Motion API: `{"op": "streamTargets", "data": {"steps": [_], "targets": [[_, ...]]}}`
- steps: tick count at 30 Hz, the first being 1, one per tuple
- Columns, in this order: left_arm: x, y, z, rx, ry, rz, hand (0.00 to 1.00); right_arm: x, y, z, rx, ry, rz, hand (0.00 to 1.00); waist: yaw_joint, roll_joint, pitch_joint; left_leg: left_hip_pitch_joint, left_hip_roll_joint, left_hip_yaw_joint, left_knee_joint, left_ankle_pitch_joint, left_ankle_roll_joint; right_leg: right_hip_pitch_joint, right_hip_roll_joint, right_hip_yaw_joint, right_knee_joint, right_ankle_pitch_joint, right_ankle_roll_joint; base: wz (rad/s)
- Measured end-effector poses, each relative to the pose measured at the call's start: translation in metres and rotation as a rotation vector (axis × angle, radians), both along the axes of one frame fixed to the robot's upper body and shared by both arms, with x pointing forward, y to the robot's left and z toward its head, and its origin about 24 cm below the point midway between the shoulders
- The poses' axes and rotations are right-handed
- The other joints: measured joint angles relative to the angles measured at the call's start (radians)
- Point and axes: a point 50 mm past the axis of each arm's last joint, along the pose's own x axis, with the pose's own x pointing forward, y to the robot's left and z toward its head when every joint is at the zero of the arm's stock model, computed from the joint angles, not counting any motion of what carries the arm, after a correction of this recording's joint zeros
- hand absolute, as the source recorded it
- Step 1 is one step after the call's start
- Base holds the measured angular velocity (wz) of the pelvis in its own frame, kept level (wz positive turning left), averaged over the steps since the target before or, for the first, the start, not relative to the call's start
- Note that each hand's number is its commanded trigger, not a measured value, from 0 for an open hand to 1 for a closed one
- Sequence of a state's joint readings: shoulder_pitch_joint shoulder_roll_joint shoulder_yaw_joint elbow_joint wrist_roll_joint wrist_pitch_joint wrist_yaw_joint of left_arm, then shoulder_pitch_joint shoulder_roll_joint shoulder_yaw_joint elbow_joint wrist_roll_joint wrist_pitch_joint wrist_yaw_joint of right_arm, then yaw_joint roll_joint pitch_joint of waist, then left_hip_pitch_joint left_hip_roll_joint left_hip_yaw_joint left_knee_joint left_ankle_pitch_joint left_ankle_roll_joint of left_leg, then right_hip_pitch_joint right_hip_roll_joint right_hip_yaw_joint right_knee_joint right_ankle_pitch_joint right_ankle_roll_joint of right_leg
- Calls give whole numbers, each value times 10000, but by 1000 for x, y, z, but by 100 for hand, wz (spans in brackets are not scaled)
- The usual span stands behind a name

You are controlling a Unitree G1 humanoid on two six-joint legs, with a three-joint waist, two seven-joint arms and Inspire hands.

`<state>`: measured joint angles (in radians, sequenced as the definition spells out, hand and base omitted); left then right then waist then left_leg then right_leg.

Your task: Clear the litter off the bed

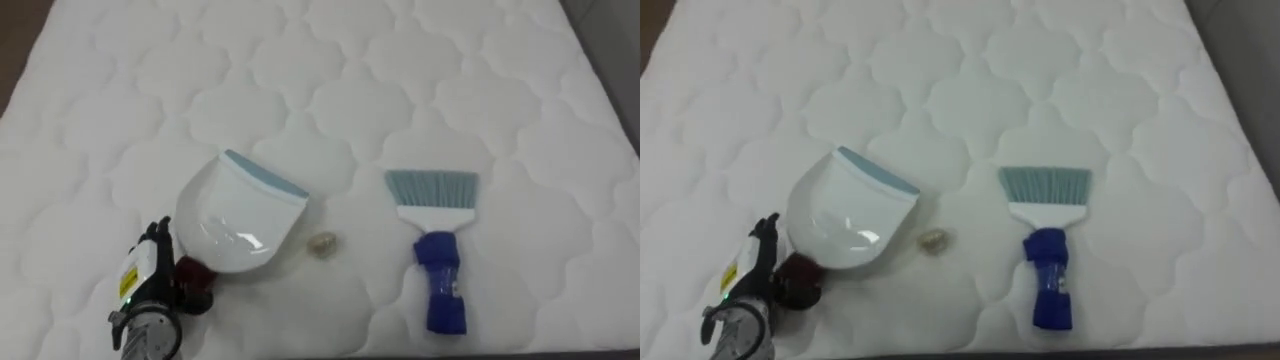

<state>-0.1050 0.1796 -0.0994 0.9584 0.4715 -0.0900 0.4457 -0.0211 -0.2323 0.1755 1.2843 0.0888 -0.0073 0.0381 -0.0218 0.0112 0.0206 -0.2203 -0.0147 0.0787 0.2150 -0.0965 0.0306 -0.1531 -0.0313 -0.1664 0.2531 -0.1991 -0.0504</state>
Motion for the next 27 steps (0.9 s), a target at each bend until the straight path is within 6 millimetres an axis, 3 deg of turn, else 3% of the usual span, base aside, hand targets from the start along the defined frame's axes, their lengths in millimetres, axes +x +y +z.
{"op": "streamTargets", "data": {"steps": [27], "targets": [[-7, -1, -8, -65, 784, 256, 0, -2, -1, 0, 121, 89, -284, 0, -5, 59, -33, -153, 18, 38, 215, -23, -46, -146, -12, -49, 221, -180, -93, 0]]}}
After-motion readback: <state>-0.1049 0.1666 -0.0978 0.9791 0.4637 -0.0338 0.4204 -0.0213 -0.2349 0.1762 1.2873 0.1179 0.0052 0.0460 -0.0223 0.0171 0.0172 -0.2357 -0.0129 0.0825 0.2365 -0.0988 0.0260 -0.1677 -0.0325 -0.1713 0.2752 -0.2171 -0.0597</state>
